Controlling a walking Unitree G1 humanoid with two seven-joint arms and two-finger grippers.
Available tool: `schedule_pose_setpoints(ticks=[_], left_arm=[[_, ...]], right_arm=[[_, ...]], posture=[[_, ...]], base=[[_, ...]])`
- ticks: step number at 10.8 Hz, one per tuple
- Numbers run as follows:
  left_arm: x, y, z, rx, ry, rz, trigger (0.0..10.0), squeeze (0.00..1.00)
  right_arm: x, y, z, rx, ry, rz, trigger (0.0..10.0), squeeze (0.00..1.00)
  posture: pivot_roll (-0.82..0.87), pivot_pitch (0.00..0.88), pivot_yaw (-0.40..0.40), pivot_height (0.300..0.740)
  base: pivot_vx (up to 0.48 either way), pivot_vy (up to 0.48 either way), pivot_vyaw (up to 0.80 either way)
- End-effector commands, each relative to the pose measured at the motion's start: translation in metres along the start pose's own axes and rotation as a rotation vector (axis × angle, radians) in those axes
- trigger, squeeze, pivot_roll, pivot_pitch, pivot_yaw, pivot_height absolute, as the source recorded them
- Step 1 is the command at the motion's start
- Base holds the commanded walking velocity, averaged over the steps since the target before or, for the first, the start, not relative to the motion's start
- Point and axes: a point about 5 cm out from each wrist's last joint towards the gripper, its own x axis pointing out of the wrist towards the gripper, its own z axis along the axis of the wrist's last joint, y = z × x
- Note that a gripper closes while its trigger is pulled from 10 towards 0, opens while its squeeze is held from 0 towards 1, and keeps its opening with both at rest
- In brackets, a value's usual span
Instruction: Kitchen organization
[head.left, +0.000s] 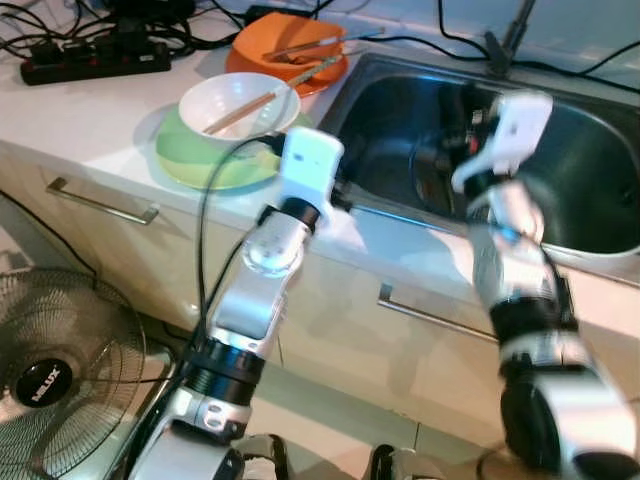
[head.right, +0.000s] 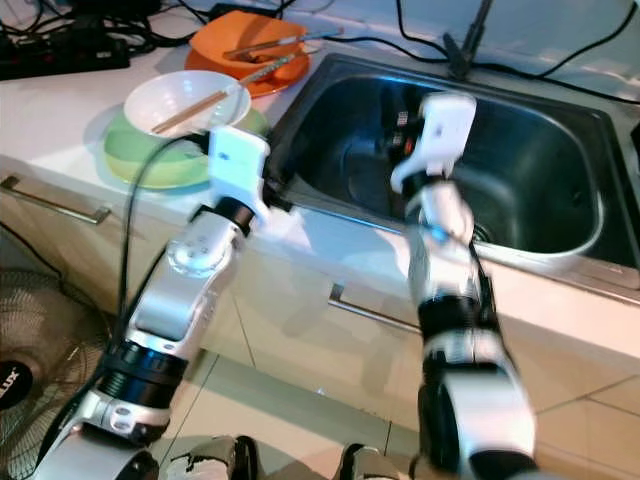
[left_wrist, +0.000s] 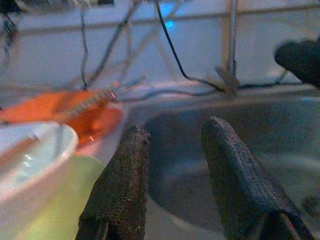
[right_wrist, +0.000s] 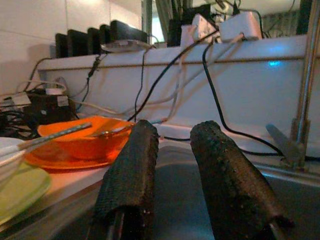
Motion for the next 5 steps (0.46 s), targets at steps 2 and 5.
schedule_pose_setpoints(ticks=[2, 5], left_arm=[[0.002, 0.006, 0.003, 0.023, -0.040, 0.046, 10.0, 0.00], [-0.004, 0.030, 0.000, 0.069, -0.063, 0.158, 10.0, 0.00]], right_arm=[[-0.010, 0.004, -0.002, 0.004, 0.004, -0.001, 10.0, 0.00], [-0.025, 0.007, -0.001, 0.005, 0.047, 0.006, 10.0, 0.00]], posture=[[0.04, 0.052, -0.009, 0.740], [0.03, 0.043, -0.014, 0.740]], base=[[0.000, 0.000, 0.00], [0.000, 0.000, 0.00]])
